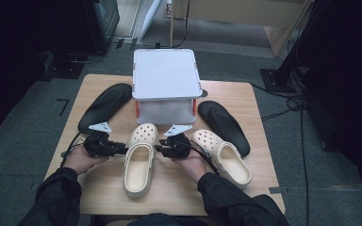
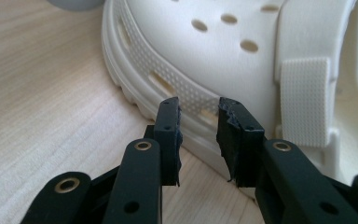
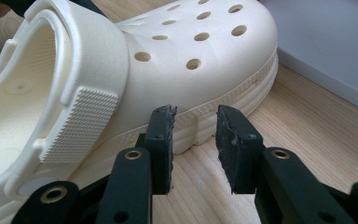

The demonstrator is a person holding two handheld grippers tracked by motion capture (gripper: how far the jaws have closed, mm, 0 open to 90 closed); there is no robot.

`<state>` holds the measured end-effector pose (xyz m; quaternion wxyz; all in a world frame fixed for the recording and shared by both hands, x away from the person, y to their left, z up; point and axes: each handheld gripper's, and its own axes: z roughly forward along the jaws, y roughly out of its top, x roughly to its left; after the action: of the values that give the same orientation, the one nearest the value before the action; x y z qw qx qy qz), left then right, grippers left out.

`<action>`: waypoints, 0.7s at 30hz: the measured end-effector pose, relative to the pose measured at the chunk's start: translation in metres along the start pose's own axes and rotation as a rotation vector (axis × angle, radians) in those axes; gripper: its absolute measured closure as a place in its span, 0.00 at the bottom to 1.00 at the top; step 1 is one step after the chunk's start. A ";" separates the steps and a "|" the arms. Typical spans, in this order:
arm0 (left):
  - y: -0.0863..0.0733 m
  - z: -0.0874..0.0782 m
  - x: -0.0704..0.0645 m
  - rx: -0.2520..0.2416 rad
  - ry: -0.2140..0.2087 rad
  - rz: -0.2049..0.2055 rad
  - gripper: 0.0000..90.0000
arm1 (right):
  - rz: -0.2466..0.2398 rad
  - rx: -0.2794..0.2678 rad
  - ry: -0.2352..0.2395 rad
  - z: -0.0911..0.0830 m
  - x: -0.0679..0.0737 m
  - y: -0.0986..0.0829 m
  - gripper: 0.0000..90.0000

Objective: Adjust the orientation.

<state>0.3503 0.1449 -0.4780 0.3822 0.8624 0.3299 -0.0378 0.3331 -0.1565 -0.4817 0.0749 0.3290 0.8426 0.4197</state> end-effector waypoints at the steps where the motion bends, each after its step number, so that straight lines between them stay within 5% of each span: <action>1: 0.000 0.000 0.000 0.001 -0.003 -0.003 0.78 | -0.001 0.000 0.001 0.000 0.000 0.000 0.75; 10: 0.001 0.000 -0.002 0.001 -0.025 -0.030 0.84 | -0.012 0.008 0.002 -0.001 -0.001 0.000 0.74; 21: 0.005 -0.009 0.003 -0.062 0.019 -0.048 0.68 | 0.007 -0.014 0.055 -0.008 0.000 0.006 0.67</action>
<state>0.3537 0.1499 -0.4695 0.4047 0.8422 0.3551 -0.0285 0.3321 -0.1593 -0.4720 0.0526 0.3198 0.8403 0.4346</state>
